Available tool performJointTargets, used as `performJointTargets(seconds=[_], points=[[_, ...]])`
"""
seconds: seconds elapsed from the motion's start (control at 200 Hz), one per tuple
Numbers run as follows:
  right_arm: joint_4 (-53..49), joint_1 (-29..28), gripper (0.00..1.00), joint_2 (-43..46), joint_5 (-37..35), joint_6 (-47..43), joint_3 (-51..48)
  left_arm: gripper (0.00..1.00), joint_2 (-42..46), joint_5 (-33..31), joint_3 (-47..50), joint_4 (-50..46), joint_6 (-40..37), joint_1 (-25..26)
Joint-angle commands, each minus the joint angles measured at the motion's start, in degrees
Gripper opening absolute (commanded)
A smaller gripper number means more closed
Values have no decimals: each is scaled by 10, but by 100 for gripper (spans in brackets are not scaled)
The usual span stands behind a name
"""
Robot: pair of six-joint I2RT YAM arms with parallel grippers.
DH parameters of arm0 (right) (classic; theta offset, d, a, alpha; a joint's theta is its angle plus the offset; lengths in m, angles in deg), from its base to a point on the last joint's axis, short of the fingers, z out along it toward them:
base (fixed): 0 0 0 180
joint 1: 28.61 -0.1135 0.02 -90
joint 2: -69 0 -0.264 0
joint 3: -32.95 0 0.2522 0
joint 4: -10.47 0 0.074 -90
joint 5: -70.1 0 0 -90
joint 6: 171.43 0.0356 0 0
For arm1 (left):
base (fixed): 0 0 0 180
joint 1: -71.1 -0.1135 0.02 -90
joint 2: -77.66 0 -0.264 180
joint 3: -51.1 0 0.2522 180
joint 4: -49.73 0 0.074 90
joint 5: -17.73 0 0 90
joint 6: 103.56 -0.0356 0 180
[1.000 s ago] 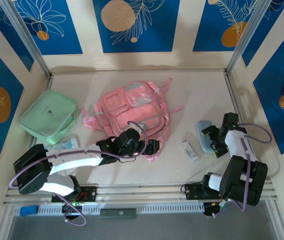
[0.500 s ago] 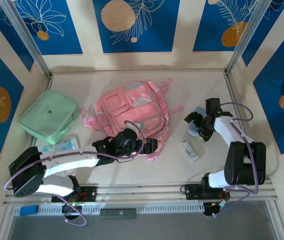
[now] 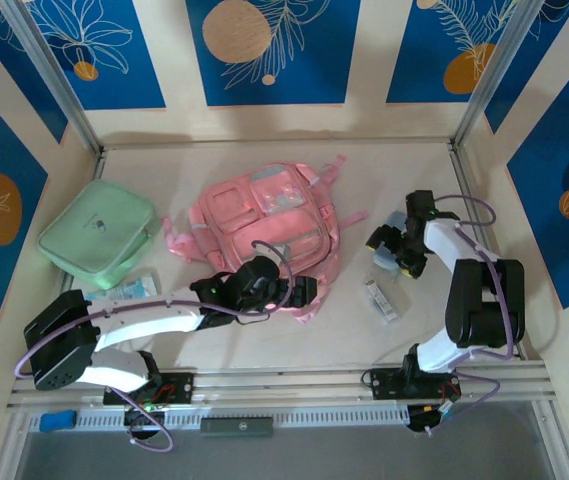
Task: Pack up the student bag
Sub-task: Pick up the pencil case from the bottom-center of the table.
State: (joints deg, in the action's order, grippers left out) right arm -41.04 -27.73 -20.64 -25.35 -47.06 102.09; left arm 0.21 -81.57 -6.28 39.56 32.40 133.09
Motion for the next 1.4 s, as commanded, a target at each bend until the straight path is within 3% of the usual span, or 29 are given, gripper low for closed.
performJointTargets(seconds=[0.0,0.135,0.64,0.93,1.125,1.25,1.396], points=[[-44,-19,99,-37,-82,-10,49,100,-1,-8,-18,-11,-13,-5],[-74,-29,99,-66,-123,-7,83,99,8,-14,-18,-30,-16,-6],[-48,-34,100,-154,-72,-16,129,99,30,-24,-5,-56,-19,-21],[-34,-33,83,-131,-42,-21,120,99,41,-24,2,-58,-21,-29],[-42,-33,78,-112,-44,-29,119,99,54,-29,3,-71,-23,-30],[-42,-41,78,-71,-33,-34,106,99,70,-39,-5,-95,-61,-39],[-58,-54,77,-14,-11,-26,88,99,73,-62,-51,-173,-182,-57]])
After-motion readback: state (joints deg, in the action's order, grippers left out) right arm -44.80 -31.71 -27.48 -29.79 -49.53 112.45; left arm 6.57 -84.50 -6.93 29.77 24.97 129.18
